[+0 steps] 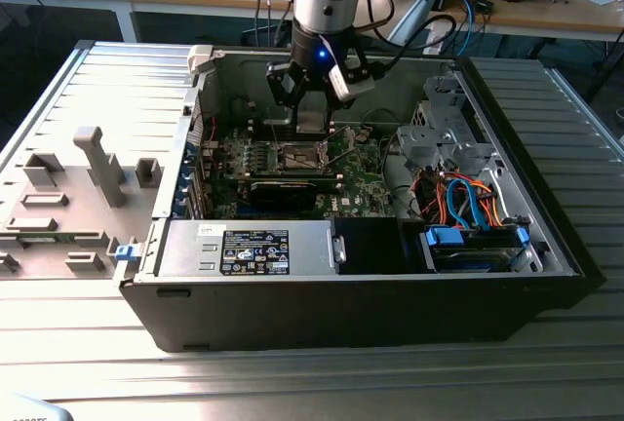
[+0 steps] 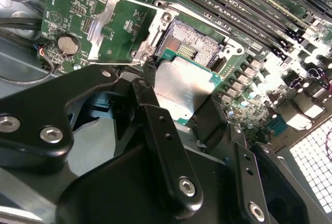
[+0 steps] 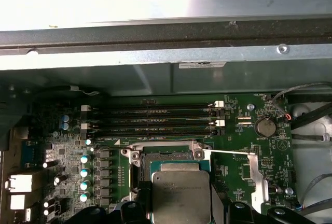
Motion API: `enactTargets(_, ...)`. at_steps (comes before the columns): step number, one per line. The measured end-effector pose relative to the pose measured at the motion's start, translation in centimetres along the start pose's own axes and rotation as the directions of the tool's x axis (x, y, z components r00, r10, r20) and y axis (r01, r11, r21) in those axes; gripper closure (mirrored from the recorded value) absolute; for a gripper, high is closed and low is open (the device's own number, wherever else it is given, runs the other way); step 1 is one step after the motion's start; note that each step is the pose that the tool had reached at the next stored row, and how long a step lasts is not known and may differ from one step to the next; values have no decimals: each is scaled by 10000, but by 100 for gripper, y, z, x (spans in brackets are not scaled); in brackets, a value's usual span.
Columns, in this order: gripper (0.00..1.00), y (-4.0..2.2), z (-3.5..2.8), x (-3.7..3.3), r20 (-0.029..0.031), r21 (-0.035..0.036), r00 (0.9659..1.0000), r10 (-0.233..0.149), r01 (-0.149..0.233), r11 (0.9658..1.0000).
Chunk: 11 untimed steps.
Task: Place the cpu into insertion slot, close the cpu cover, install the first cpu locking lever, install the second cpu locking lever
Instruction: 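Place the cpu into insertion slot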
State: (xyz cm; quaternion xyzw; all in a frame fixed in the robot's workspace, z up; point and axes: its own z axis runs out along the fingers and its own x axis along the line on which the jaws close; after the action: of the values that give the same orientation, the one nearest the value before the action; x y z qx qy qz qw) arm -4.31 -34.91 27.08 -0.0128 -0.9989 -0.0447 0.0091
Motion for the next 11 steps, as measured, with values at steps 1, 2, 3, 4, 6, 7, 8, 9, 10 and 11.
enactTargets(1, 46, 0, 4, 0, 0, 0, 10000, 0, 0, 10000)
enactTargets(2, 46, 0, 6, 0, 0, -1, 10000, 0, 0, 10000)
enactTargets(3, 46, -1, 8, 0, 0, -1, 10000, 0, 0, 10000)
enactTargets(4, 46, -1, 13, 0, 0, 0, 10000, 0, 0, 10000)
enactTargets(6, 46, -2, 19, 0, 0, -1, 10000, 0, 0, 10000)
enactTargets(7, 46, -2, 23, -1, 0, 0, 10000, 0, 0, 10000)
enactTargets(8, 46, -2, 25, -1, 0, -1, 10000, 0, 0, 10000)
enactTargets(9, 46, -2, 27, 0, 0, 0, 10000, 0, 0, 10000)
enactTargets(10, 46, -4, 41, -1, 0, 0, 10000, 0, 0, 10000)
enactTargets(11, 46, -5, 52, -1, 0, 0, 10000, 0, 0, 10000)
